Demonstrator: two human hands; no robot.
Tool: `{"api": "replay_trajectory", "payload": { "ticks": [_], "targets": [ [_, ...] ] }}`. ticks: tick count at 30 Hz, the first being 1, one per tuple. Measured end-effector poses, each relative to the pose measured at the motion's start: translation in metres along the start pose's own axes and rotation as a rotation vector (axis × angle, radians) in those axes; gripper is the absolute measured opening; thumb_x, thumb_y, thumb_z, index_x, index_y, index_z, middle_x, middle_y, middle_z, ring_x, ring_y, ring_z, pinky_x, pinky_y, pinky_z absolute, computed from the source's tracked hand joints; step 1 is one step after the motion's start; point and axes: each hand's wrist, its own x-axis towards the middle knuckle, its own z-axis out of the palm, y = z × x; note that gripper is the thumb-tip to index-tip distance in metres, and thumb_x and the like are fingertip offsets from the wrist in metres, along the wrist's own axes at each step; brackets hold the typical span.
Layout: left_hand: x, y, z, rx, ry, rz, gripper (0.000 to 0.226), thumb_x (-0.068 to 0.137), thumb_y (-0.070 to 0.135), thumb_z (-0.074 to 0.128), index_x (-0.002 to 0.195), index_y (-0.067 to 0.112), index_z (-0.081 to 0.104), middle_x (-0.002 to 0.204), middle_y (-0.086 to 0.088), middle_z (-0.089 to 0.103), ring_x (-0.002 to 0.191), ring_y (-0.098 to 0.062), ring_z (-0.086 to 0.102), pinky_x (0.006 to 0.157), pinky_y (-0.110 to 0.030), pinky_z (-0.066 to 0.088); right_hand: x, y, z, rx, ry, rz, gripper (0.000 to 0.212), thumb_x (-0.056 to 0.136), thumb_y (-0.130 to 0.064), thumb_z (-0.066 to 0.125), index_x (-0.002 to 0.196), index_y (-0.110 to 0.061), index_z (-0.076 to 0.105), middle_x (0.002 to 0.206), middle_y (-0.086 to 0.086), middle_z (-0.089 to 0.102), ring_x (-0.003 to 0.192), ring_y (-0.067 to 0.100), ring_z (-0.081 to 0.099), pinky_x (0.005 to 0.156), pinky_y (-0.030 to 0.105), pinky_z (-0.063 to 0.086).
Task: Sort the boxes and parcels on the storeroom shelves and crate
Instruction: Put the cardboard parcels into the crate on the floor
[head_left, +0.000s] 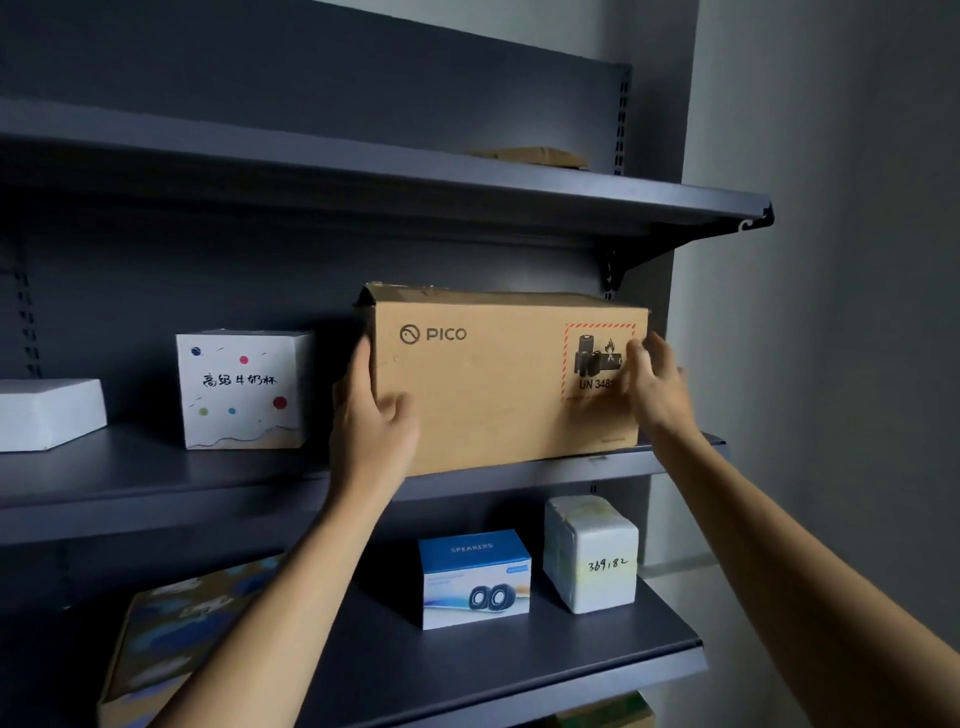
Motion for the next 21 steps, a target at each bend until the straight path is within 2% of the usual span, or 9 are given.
{"api": "replay_trajectory", "payload": {
  "ticks": [2, 3, 5, 7, 9, 11, 14, 17, 21],
  "targets": [
    [0.009, 0.012, -0.008, -0.055, -0.036, -0.068, 0.079, 0.075, 0.062, 0.046, 0.147, 0.037, 0.027, 0.144, 0.003, 0.046, 0.121, -0.015, 0.052, 0.106, -0.035, 0.038, -0.007, -0.005, -0.005, 0.004, 0.027, -0.001, 0.055, 0.099, -0.057, 0.031, 0.147, -0.031, 0.035, 0.140, 0.014, 0.041, 0.134, 0.029, 0.037, 0.112, 0.052, 0.033],
    [0.013, 0.019, -0.012, -0.055, -0.043, -0.109, 0.081, 0.072, 0.072, 0.042, 0.143, 0.036, 0.032, 0.141, 0.002, 0.048, 0.123, -0.020, 0.051, 0.107, -0.041, 0.039, -0.011, -0.009, -0.010, 0.016, 0.035, 0.015, 0.056, 0.097, -0.059, 0.030, 0.144, -0.030, 0.039, 0.135, 0.013, 0.045, 0.132, 0.030, 0.038, 0.111, 0.053, 0.034],
    [0.017, 0.036, -0.021, -0.060, -0.027, -0.215, 0.074, 0.071, 0.082, 0.036, 0.122, 0.029, 0.045, 0.125, 0.000, 0.056, 0.113, -0.025, 0.055, 0.101, -0.045, 0.043, -0.020, -0.018, -0.020, 0.067, 0.048, 0.055, 0.062, 0.093, -0.065, 0.028, 0.134, -0.023, 0.048, 0.120, 0.008, 0.052, 0.121, 0.028, 0.047, 0.104, 0.049, 0.041],
    [0.016, 0.052, -0.027, -0.131, 0.012, -0.297, 0.075, 0.066, 0.087, 0.035, 0.105, 0.024, 0.045, 0.114, -0.002, 0.059, 0.102, -0.025, 0.058, 0.095, -0.047, 0.047, -0.027, -0.029, -0.031, 0.140, 0.060, 0.109, 0.065, 0.092, -0.068, 0.028, 0.121, -0.014, 0.048, 0.110, 0.005, 0.050, 0.105, 0.024, 0.050, 0.093, 0.042, 0.044],
    [0.005, 0.063, -0.029, -0.222, 0.037, -0.336, 0.073, 0.072, 0.083, 0.043, 0.114, 0.022, 0.045, 0.115, 0.000, 0.058, 0.100, -0.022, 0.057, 0.089, -0.040, 0.046, -0.034, -0.037, -0.044, 0.207, 0.065, 0.170, 0.058, 0.094, -0.066, 0.031, 0.119, -0.015, 0.040, 0.111, 0.004, 0.046, 0.101, 0.022, 0.047, 0.091, 0.043, 0.045],
    [-0.009, 0.068, -0.029, -0.282, 0.057, -0.370, 0.068, 0.081, 0.070, 0.053, 0.128, 0.021, 0.044, 0.118, 0.000, 0.056, 0.101, -0.021, 0.054, 0.081, -0.036, 0.040, -0.043, -0.039, -0.057, 0.250, 0.045, 0.211, 0.063, 0.088, -0.068, 0.039, 0.119, -0.014, 0.040, 0.111, 0.006, 0.051, 0.102, 0.026, 0.053, 0.091, 0.048, 0.047],
    [-0.034, 0.069, -0.028, -0.262, 0.099, -0.338, 0.054, 0.083, 0.054, 0.056, 0.121, 0.017, 0.045, 0.116, -0.011, 0.061, 0.097, -0.024, 0.058, 0.073, -0.035, 0.042, -0.057, -0.028, -0.075, 0.254, 0.035, 0.223, 0.065, 0.069, -0.066, 0.046, 0.106, -0.013, 0.046, 0.098, 0.009, 0.060, 0.088, 0.028, 0.060, 0.081, 0.044, 0.050],
    [-0.063, 0.072, -0.024, -0.246, 0.162, -0.283, 0.031, 0.090, 0.038, 0.050, 0.108, 0.013, 0.045, 0.103, -0.011, 0.056, 0.084, -0.023, 0.053, 0.066, -0.032, 0.041, -0.074, -0.017, -0.087, 0.341, 0.007, 0.195, 0.046, 0.080, -0.050, 0.042, 0.109, -0.014, 0.045, 0.092, 0.003, 0.055, 0.079, 0.019, 0.051, 0.075, 0.040, 0.045],
    [-0.104, 0.074, -0.020, -0.284, 0.208, -0.223, 0.013, 0.096, 0.021, 0.045, 0.108, 0.017, 0.043, 0.097, 0.000, 0.050, 0.087, -0.021, 0.048, 0.065, -0.030, 0.038, -0.091, -0.001, -0.103, 0.442, -0.006, 0.177, 0.018, 0.094, -0.030, 0.039, 0.103, -0.015, 0.045, 0.090, 0.000, 0.048, 0.076, 0.015, 0.043, 0.072, 0.035, 0.038]
  ]
}}
